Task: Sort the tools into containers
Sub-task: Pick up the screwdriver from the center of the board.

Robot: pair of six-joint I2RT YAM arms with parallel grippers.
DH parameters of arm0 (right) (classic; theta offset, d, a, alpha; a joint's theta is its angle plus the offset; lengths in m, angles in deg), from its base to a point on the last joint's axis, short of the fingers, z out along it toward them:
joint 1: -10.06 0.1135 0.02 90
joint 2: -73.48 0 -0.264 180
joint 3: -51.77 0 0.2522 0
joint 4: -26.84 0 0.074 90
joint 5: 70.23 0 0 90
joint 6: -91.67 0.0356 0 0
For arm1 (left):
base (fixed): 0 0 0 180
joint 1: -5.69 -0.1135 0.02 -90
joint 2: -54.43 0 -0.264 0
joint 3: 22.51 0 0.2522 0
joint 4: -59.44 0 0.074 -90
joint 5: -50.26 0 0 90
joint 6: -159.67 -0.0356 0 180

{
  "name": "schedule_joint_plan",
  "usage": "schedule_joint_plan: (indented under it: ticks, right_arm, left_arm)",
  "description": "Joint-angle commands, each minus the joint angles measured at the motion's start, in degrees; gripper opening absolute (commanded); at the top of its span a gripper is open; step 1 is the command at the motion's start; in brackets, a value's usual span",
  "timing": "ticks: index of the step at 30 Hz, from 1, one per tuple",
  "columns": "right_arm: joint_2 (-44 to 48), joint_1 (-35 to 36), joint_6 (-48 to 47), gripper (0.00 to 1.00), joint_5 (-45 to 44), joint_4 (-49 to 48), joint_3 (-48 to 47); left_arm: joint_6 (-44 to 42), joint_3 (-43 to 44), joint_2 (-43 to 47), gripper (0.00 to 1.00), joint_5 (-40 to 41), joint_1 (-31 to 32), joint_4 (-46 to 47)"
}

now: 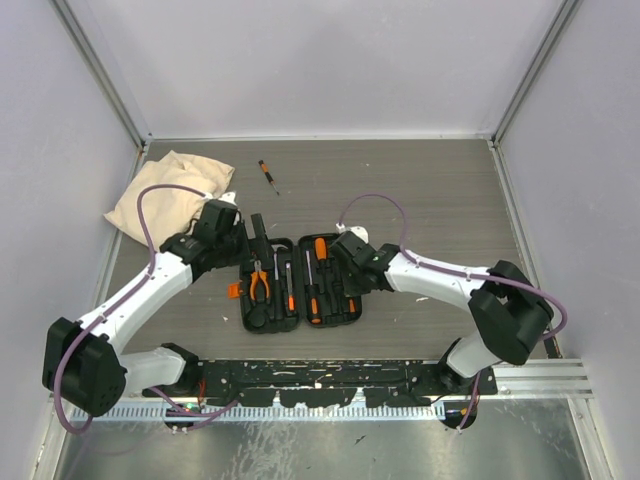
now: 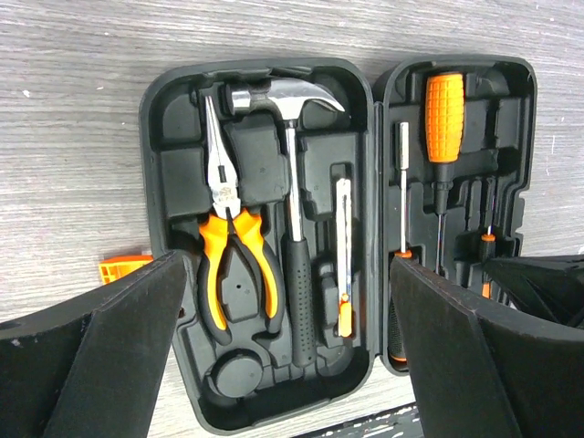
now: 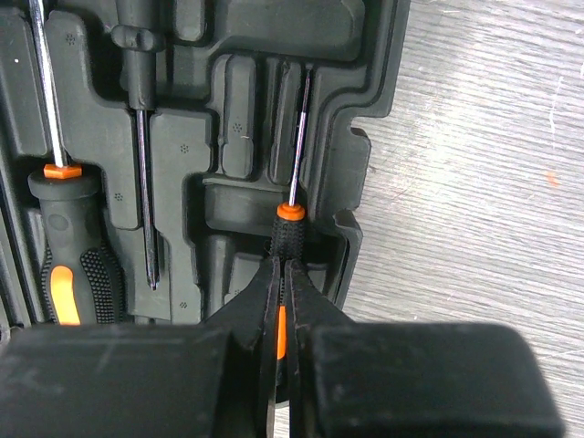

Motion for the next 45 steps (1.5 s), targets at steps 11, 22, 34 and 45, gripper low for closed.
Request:
schedule_joint_plan:
  ticks: [11, 22, 34, 45]
  right_arm:
    - [14.7, 0.6, -1.2, 0.27, -2.9, -11.6, 2.7]
    - [27.4, 0.5, 12.0, 0.32, -6.5, -16.7, 16.3]
    - [41.6, 0.6, 15.6, 0.33, -3.3, -19.2, 27.0]
    - [43.8, 0.5, 14.6, 0.33, -3.1, -15.1, 27.1]
  left_arm:
    - [-1.9, 13.2, -6.2, 0.95, 11.5, -0.4, -2.1]
    - [-2.1, 31.8, -23.8, 0.9, 16.0, -0.4, -3.4]
    - [-2.0, 53.5, -46.9, 0.71, 16.3, -2.1, -9.0]
    - [-2.4, 70.1, -63.2, 0.64, 14.7, -5.2, -15.7]
